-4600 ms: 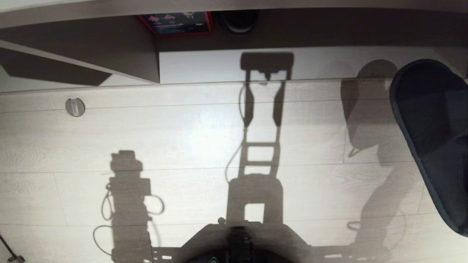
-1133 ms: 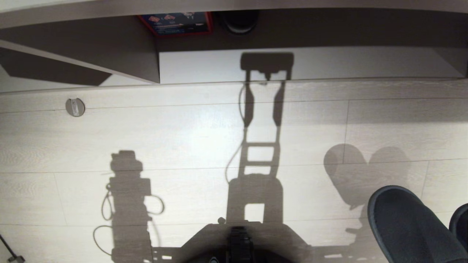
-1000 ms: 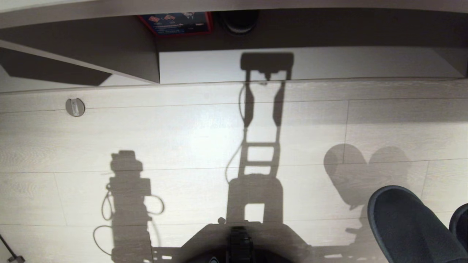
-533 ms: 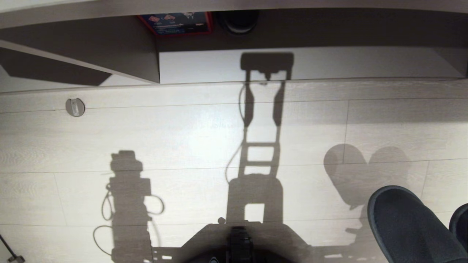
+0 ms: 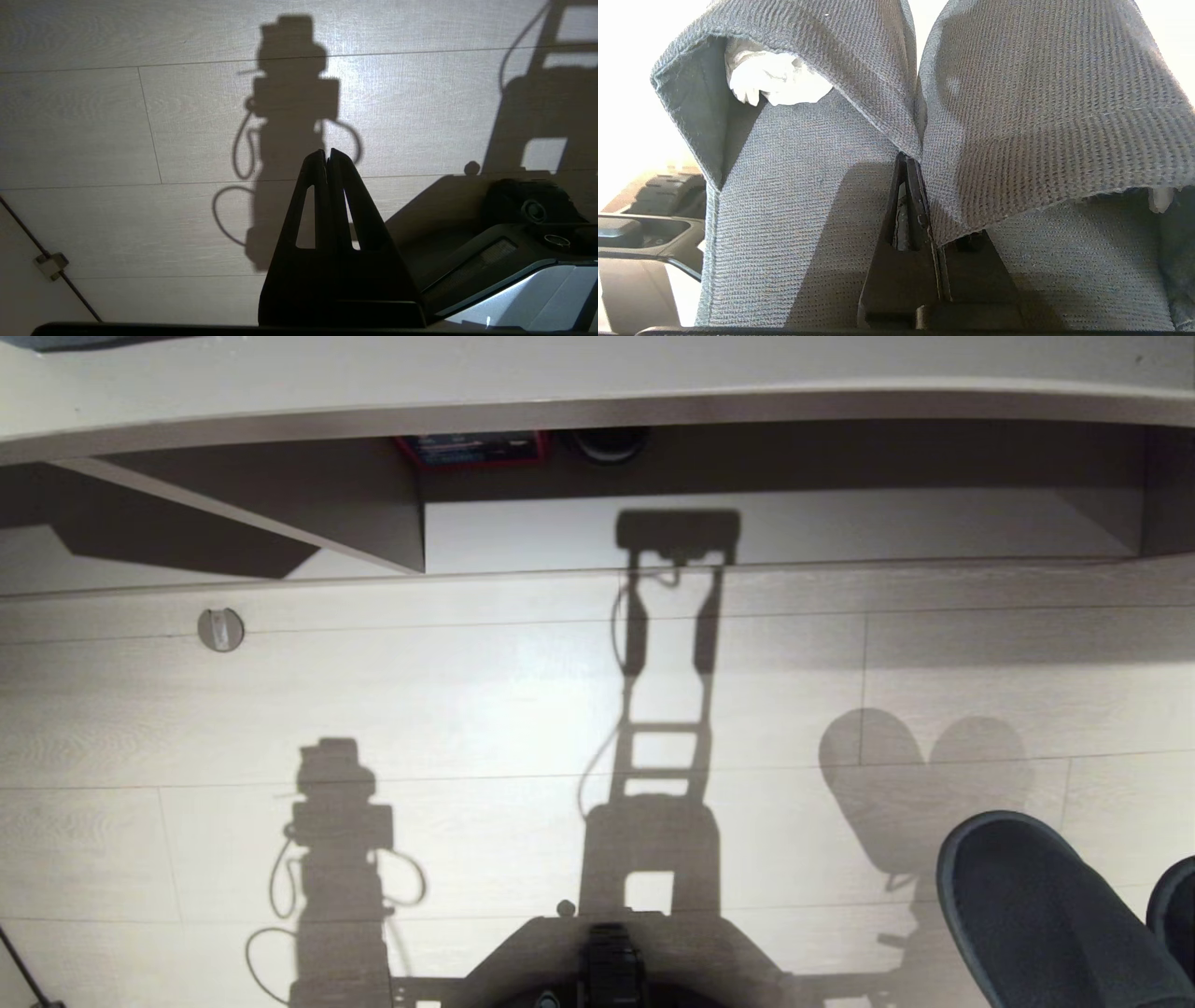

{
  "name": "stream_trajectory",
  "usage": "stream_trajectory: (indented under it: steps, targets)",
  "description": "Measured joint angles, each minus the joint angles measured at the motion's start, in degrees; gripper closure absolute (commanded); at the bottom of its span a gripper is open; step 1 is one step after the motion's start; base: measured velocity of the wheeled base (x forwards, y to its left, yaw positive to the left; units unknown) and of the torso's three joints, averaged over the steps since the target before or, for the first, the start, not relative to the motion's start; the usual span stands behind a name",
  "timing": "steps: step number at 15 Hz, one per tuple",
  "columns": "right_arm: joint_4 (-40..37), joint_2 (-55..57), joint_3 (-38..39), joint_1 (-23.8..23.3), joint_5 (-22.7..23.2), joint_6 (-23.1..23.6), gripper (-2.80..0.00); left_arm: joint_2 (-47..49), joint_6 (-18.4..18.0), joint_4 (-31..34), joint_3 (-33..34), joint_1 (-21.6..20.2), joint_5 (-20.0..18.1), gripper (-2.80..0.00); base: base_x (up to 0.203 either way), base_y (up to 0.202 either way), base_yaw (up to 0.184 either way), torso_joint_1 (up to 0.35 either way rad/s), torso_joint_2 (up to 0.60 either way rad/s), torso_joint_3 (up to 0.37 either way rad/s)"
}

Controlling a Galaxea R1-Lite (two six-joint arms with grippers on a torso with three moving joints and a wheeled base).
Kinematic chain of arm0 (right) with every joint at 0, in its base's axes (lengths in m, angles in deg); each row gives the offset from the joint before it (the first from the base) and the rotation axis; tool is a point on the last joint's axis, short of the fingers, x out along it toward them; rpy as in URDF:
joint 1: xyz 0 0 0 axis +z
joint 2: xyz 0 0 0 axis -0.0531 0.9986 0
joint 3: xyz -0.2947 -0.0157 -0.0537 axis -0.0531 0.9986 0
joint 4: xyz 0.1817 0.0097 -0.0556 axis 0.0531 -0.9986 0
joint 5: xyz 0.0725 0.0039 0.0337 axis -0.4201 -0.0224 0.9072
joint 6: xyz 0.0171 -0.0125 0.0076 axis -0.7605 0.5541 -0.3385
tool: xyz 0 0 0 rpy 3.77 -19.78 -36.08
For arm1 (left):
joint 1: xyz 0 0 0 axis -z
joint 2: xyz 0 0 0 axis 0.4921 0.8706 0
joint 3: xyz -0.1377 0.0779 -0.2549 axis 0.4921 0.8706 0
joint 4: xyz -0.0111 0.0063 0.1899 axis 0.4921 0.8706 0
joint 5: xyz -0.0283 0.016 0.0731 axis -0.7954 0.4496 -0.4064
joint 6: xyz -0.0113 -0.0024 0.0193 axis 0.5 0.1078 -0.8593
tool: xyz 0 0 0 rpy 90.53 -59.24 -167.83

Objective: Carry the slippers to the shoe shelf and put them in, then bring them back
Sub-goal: Place the slippers on the floor

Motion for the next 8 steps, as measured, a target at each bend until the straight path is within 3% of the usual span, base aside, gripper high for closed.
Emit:
stream_trajectory:
  steps: [8]
  targets:
    - [-0.02, 0.0, 0.0, -0.02, 0.0, -0.03, 0.0, -0.02, 0.0, 0.01, 0.0, 0.0, 0.0, 0.0, 0.0, 0.0, 0.0, 0.003, 0.0, 0.203]
